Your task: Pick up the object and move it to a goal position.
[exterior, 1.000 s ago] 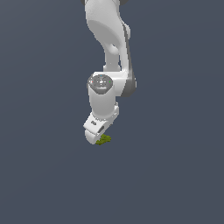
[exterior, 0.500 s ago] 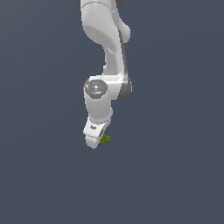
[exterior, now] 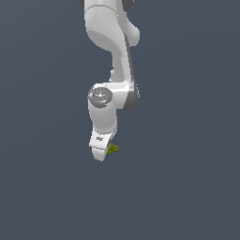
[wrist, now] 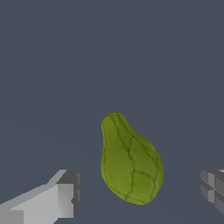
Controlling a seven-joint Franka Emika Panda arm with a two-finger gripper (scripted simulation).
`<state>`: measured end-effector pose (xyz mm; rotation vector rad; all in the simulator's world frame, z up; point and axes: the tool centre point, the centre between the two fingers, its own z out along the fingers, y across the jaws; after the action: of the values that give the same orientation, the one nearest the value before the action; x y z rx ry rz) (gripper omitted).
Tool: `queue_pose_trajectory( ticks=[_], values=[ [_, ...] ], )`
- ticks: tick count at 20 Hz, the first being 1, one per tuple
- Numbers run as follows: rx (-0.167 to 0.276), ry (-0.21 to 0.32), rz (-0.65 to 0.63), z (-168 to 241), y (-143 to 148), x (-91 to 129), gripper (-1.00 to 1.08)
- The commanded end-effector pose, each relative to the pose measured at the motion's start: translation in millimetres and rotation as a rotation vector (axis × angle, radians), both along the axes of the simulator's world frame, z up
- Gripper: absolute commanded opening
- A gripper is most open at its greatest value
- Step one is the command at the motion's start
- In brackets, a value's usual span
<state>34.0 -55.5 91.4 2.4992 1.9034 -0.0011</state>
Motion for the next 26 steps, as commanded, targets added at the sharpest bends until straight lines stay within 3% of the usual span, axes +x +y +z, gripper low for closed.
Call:
queue_pose_trajectory(
  ticks=[1, 20, 21, 26],
  values=[
    [0.000, 0.000, 0.011, 0, 0, 0, 1.00],
    [0.000, 0.000, 0.012, -51, 0, 0, 1.00],
    [0.000, 0.000, 0.012, -51, 0, 0, -1.00],
    [0.000, 0.000, 0.012, -51, 0, 0, -1.00]
  ],
)
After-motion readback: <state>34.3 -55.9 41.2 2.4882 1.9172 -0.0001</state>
